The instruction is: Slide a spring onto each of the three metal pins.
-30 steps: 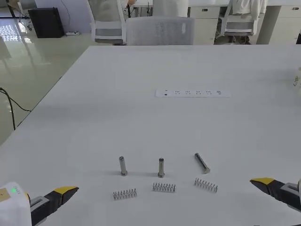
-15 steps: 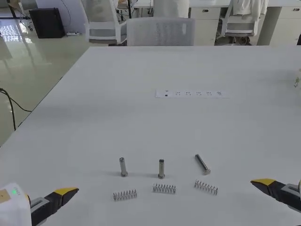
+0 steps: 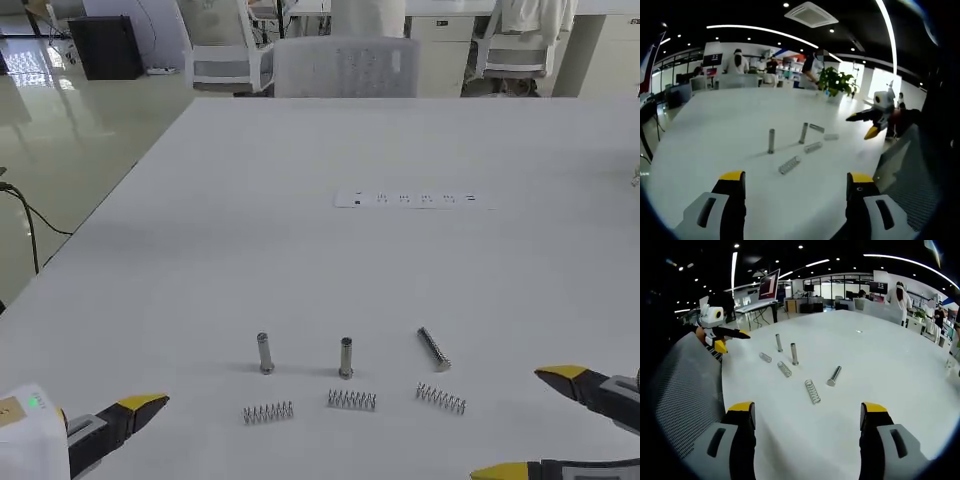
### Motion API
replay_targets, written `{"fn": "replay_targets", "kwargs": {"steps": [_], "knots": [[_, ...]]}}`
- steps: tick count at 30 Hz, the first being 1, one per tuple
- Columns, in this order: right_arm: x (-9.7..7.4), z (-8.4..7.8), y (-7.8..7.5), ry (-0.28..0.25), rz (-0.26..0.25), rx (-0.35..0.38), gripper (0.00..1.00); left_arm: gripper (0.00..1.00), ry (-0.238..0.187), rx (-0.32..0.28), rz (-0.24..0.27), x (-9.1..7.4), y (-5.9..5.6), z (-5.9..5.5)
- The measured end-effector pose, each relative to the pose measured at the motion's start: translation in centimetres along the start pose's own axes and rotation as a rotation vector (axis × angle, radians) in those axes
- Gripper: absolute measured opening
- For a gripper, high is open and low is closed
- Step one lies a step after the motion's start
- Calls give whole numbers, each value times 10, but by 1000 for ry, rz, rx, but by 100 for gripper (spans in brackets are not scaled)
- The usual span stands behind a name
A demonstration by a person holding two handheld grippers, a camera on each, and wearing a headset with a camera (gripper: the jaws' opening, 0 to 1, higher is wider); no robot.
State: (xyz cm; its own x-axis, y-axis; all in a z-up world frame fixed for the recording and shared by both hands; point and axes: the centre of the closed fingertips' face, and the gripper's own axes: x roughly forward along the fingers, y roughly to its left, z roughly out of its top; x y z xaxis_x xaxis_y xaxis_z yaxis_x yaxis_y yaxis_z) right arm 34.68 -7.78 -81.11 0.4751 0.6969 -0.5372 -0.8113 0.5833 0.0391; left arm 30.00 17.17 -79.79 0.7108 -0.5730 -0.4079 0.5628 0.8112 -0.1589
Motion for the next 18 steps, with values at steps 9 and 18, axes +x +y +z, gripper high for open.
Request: {"fn": "replay_targets", "kwargs": {"steps": [9, 18], "knots": [[12, 23, -10, -9, 4, -53, 86, 79, -1, 3, 1, 0, 0, 1], [27, 40, -25, 5, 3, -94, 84, 79, -2, 3, -1, 1, -1, 1]]}}
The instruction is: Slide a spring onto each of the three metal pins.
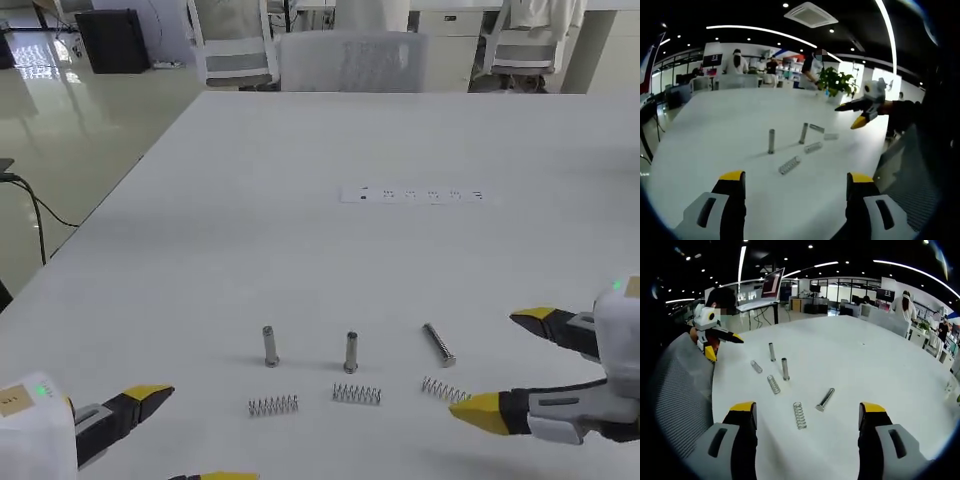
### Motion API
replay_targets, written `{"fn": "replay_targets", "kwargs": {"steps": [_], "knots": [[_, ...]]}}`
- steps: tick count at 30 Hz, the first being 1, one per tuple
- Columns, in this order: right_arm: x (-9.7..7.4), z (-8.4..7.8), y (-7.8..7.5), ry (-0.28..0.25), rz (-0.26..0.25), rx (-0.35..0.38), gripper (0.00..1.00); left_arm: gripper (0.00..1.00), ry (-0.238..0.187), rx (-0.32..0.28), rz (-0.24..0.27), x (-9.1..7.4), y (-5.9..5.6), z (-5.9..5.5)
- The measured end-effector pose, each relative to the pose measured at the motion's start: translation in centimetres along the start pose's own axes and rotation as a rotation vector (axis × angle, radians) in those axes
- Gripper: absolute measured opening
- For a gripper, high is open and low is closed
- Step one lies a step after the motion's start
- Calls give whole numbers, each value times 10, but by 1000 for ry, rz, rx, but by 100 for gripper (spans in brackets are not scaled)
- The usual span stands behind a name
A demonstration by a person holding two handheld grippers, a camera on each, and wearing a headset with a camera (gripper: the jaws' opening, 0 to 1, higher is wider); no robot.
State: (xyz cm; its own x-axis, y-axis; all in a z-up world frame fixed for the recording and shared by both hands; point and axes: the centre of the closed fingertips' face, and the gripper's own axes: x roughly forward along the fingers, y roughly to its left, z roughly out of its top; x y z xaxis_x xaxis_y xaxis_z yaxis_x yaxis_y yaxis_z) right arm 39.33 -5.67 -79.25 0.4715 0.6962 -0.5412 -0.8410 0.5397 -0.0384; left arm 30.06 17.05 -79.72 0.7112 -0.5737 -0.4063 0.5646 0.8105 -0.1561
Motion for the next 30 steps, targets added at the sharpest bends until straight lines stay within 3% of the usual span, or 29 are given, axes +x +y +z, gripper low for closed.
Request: {"fn": "replay_targets", "kwargs": {"steps": [8, 14, 30], "knots": [[13, 6, -17, 25, -14, -4, 80, 79, 7, 1, -4, 1, -1, -1], [26, 3, -29, 78, -28, -6, 73, 79, 9, 2, -4, 1, 0, -2], [61, -1, -34, 190, -20, 12, 50, 79, 10, -2, 2, 1, 1, -2]]}}
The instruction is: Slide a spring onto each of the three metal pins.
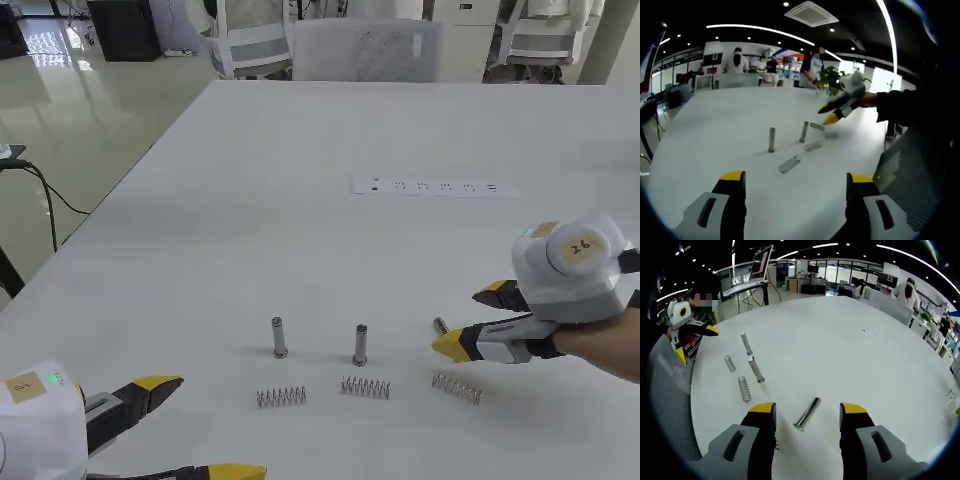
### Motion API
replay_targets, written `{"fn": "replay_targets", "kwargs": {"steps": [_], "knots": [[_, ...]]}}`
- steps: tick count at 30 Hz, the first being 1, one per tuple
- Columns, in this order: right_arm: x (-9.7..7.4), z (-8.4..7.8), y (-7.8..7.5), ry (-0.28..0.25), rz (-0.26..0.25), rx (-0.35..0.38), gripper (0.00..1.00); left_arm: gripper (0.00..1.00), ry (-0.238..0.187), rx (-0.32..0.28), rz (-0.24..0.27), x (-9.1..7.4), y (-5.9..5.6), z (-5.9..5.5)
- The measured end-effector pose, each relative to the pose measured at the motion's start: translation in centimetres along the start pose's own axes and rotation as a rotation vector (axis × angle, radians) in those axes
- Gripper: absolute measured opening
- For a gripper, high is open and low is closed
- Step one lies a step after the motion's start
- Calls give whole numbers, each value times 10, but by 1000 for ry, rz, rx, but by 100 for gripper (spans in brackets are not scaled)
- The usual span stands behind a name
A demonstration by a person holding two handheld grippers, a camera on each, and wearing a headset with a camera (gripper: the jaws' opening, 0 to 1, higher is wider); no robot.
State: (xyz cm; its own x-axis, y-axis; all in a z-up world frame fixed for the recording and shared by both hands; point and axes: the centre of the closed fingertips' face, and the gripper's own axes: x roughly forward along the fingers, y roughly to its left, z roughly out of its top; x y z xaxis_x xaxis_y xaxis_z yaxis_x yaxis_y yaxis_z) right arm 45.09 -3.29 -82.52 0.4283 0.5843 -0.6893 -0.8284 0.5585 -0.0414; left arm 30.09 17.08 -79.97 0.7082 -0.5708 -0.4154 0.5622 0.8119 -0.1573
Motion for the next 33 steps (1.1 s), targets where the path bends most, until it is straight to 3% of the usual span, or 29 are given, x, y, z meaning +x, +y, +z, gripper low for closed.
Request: {"fn": "replay_targets", "kwargs": {"steps": [8, 33], "knots": [[13, 1, -6, 38, -23, 45, 37, 78, 4, -2, -1, 0, 0, -1], [39, -13, -18, 153, -91, 148, 16, 76, 11, -10, -9, 0, 1, -4]]}}
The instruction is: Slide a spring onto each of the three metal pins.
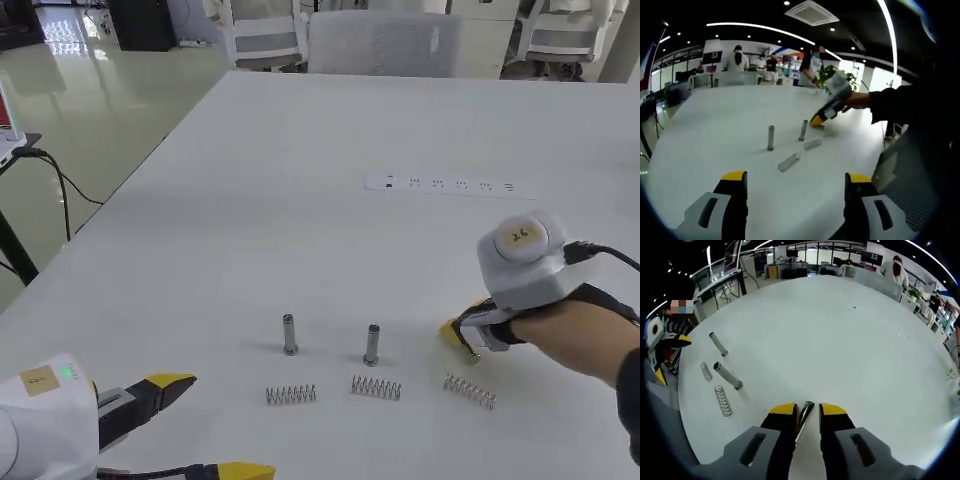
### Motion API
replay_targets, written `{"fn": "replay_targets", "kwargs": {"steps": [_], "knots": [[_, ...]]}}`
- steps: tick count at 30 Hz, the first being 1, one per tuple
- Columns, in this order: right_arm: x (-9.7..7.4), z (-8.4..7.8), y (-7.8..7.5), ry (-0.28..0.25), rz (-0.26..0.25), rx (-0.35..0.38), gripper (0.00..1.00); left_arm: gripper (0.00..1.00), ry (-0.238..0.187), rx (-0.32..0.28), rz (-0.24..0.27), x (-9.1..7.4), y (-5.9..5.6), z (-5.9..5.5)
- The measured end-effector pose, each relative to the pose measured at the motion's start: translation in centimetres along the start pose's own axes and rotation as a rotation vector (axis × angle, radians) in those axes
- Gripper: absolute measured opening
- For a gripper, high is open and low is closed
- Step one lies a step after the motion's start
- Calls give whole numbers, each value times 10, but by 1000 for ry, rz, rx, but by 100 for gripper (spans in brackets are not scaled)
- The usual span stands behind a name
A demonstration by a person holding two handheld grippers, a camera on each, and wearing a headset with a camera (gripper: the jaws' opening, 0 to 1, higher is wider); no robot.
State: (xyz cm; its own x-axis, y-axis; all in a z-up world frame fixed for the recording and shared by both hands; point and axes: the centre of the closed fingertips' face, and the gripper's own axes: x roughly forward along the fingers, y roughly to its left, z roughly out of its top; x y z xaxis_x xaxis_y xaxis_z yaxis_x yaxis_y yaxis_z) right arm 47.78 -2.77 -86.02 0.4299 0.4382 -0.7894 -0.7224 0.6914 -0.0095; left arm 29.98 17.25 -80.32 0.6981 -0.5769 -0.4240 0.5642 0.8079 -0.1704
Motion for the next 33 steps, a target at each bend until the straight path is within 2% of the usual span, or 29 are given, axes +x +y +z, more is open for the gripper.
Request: {"fn": "replay_targets", "kwargs": {"steps": [10, 15, 19, 20, 25, 33], "knots": [[1, -2, 3, 38, -18, -21, 8, 75, 3, -1, -4, 0, 1, -1], [1, -3, 4, 52, -21, 0, 5, 74, -1, -1, -1, 0, 2, -1], [0, -4, 5, 46, -18, 18, 5, 74, -1, 3, -1, 0, 1, 0], [-3, -2, 5, 27, -20, 20, 5, 74, -2, 3, 0, 0, 1, 0], [-15, 5, 9, 2, -16, 23, 5, 74, -1, 10, -3, 0, 1, 0], [-34, 7, 15, -33, -16, 34, 5, 74, -5, 21, -2, -2, -1, 2]]}}
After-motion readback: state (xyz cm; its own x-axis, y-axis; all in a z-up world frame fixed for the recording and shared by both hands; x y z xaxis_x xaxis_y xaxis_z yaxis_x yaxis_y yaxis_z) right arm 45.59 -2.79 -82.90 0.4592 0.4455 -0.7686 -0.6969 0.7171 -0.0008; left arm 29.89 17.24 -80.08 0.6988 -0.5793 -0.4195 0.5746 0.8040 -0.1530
